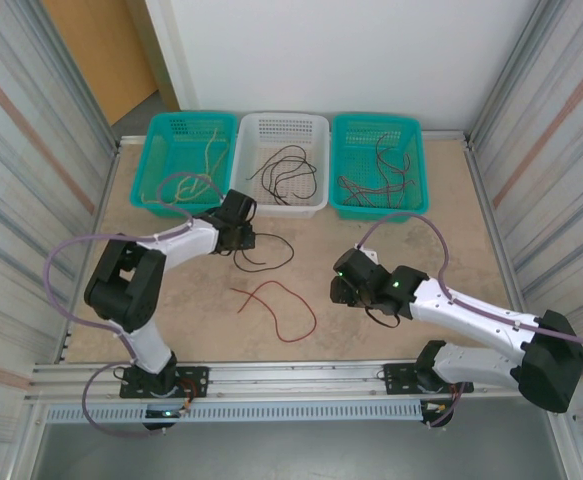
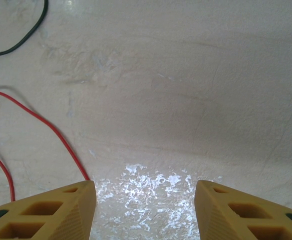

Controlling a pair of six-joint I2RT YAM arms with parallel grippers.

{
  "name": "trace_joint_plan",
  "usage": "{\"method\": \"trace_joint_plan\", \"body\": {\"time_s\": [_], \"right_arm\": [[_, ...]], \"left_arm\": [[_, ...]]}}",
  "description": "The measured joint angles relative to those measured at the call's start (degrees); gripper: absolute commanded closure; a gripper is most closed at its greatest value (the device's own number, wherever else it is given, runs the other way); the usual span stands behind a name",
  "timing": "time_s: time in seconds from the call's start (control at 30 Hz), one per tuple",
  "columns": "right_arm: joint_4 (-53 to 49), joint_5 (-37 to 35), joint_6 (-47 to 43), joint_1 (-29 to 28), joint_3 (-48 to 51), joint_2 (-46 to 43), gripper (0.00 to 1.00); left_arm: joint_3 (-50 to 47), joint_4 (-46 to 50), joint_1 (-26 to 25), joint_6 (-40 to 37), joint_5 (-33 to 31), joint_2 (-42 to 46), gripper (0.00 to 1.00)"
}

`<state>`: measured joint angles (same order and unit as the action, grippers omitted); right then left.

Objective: Untangle the cables

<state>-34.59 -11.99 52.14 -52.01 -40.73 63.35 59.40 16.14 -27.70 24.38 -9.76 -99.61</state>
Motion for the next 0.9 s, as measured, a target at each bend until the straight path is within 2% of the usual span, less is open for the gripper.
{"method": "trace_joint_plan", "body": {"time_s": [0.27,0.6,0.73,0.9], "right_arm": [[-0.5,0.0,0.0,0.3,0.0,-2.1,0.46],[-2.5,-0.2,0.0,1.0,0.0,-4.2,0.46],[-3.4,-0.2,0.0,1.6,0.0,-5.7,0.46],[-4.7,-0.2,0.0,1.9,0.0,-7.7,0.46]], "left_arm": [[1.4,-0.8,0.0,-0.5,-2.1,-3.3,0.73],[1.4,-2.8,0.0,-0.5,-2.3,-4.1,0.84],[0.9,-3.4,0.0,-0.5,-2.4,-4.1,0.69],[-0.8,-5.4,0.0,-0.2,-2.8,-3.4,0.7]]}}
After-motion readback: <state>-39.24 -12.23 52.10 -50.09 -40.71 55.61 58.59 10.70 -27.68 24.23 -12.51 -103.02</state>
